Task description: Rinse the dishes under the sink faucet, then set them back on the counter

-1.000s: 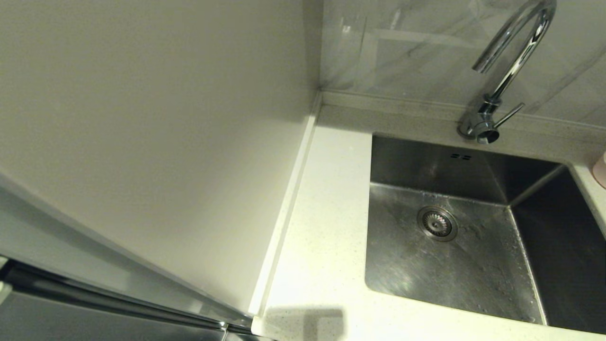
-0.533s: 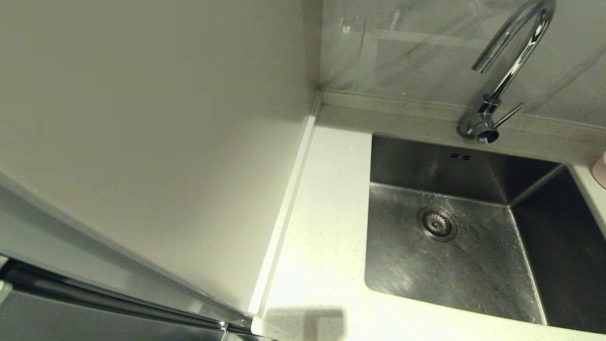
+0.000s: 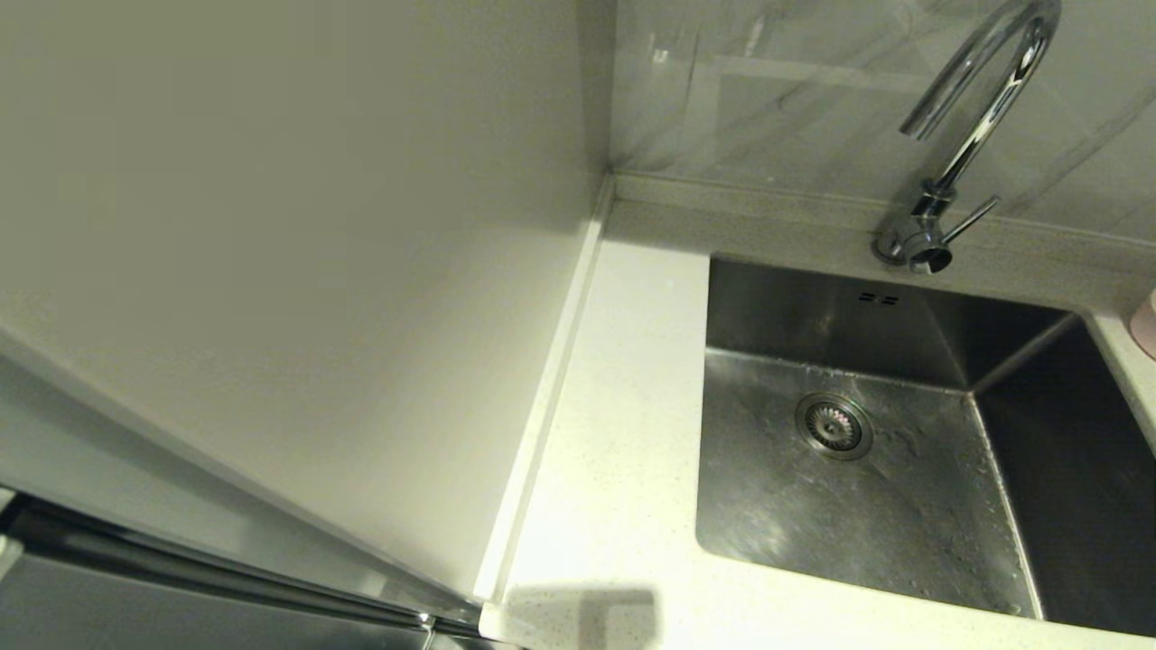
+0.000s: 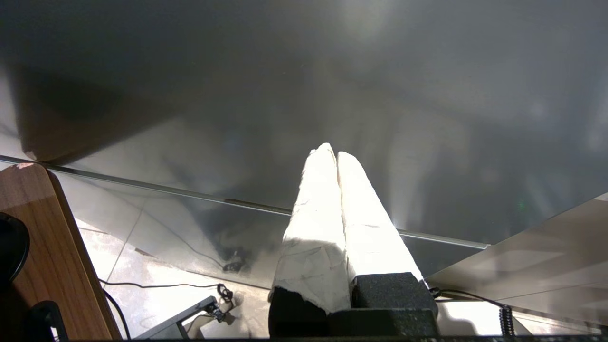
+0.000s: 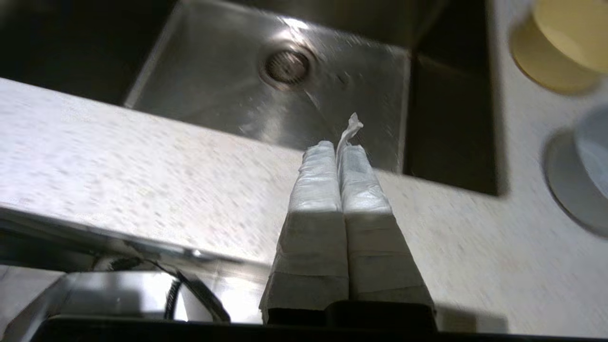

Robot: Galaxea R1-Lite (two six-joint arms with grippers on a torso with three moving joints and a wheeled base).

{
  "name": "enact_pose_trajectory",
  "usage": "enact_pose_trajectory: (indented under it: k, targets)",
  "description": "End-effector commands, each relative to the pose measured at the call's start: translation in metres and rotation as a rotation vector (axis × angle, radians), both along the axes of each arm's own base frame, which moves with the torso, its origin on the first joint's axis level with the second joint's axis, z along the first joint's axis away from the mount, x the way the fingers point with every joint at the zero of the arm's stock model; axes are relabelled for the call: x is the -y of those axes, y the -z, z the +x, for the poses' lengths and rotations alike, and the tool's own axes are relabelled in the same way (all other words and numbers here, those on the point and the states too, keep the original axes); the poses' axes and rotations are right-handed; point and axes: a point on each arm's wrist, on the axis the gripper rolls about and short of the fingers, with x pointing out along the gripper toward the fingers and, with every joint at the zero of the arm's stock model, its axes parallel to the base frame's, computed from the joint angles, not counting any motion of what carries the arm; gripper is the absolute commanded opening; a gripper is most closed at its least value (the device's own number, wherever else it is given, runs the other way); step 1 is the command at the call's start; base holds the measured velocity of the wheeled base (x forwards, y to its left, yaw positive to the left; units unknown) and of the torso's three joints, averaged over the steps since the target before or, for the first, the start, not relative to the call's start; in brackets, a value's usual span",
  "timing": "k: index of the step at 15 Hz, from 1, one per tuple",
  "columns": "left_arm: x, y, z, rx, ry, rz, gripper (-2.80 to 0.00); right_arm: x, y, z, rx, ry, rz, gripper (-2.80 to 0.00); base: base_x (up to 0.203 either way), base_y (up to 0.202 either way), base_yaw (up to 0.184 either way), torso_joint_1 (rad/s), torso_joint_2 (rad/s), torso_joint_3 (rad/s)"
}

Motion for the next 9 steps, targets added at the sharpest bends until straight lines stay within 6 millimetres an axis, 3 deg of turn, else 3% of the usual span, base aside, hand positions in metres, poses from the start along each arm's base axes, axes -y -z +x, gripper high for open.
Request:
enact_pose_trajectory:
  k: [1,3,9]
  targets:
    - [0.0000,0.0007,0.0002,-0.002,0.000,0.000,-2.80,-0.0022,0.0083,0.0052,-0.001,-0.099,-0.009,-2.80,0.000,0.000,0.000,0.000,0.00,0.000]
    - [0.0000,0.0008,0.0002,-0.003,0.000,0.000,-2.80,-0.0028,0.0163,0.0080,-0.020,-0.123,-0.009,-2.80,0.000,0.000,0.000,0.000,0.00,0.000]
    - [0.0000,0.0008,0.0002,-0.003,0.000,0.000,-2.80,-0.0024,0.0154,0.0081,-0.004,-0.101,0.109,-2.80,0.000,0.000,0.000,0.000,0.00,0.000]
